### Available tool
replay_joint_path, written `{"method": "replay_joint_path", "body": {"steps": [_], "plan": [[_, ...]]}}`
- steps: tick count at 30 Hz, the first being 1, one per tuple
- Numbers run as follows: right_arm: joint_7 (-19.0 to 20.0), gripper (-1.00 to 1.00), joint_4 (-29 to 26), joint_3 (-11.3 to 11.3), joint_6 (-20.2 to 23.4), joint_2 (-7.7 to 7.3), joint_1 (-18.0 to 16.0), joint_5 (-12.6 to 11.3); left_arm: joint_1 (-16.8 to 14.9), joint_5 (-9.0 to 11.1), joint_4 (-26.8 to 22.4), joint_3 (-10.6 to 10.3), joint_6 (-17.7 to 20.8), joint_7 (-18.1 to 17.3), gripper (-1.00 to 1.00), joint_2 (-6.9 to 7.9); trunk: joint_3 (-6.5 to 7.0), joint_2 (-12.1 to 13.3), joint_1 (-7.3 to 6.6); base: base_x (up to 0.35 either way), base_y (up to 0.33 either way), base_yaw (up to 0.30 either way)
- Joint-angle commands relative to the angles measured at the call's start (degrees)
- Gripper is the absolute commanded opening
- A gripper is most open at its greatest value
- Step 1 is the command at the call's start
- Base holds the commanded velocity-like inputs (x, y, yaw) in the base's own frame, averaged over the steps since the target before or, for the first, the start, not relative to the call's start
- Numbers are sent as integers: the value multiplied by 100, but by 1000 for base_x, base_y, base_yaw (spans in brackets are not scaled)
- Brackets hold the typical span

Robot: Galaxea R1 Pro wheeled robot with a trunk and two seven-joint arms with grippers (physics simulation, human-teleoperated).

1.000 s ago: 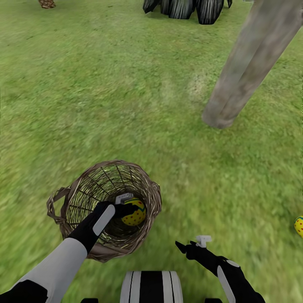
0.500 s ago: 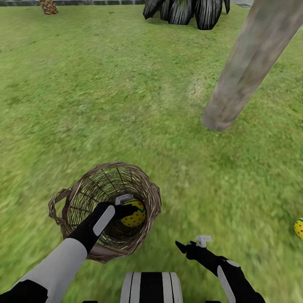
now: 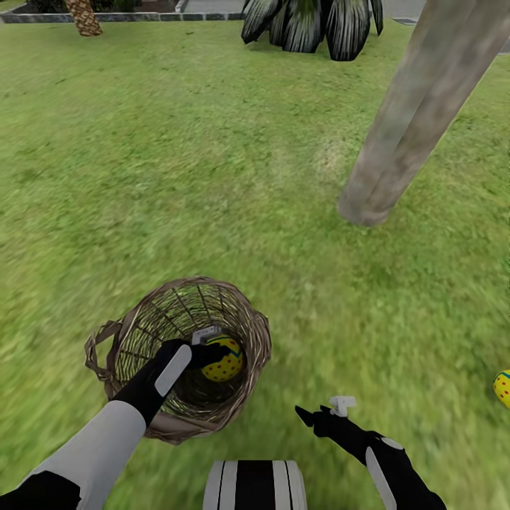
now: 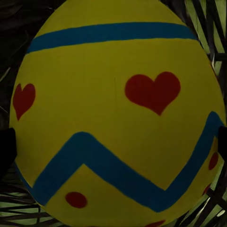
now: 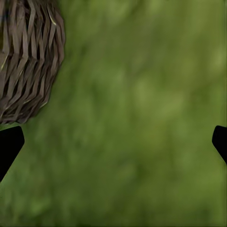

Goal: Take the three Easter eggs out of the wicker basket on the lawn in the garden, then place them on the lawn next to a single tree (choose any tree) so that all three eggs are next to the same tree and none are left in the basket.

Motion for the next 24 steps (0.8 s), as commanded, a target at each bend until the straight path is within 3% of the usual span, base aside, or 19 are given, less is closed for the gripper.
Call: {"method": "replay_joint_path", "body": {"steps": [1, 6, 11, 14, 16, 24], "plan": [[28, 100, -5, -24, 56, 6, -3, -49, -2, 58, -8, -9, 20, 45, -100, 3, 19, 0, -3, 0, 0, 0], [28, 100, -8, -25, 57, 5, -3, -48, -10, 58, 1, -1, 62, 46, -100, 3, 129, 7, -16, 0, 0, 0], [28, 100, -4, -27, 57, 6, -3, -46, -11, 62, 0, 2, 147, 47, -100, 3, 129, 7, -16, 0, 0, 0], [28, 100, -3, -30, 57, 6, -4, -46, -18, 59, 1, 5, 233, 56, -100, 4, 196, 11, -24, 0, 0, 0], [28, 100, -3, -29, 56, 6, -1, -47, -42, 61, 1, 7, 582, 84, -100, 59, 240, 13, -29, 0, 0, 0], [28, 100, -6, -30, 56, 6, 0, -49, -132, 64, 1, 44, 1385, 244, -100, 119, 417, 24, -50, 0, 0, 0]]}}
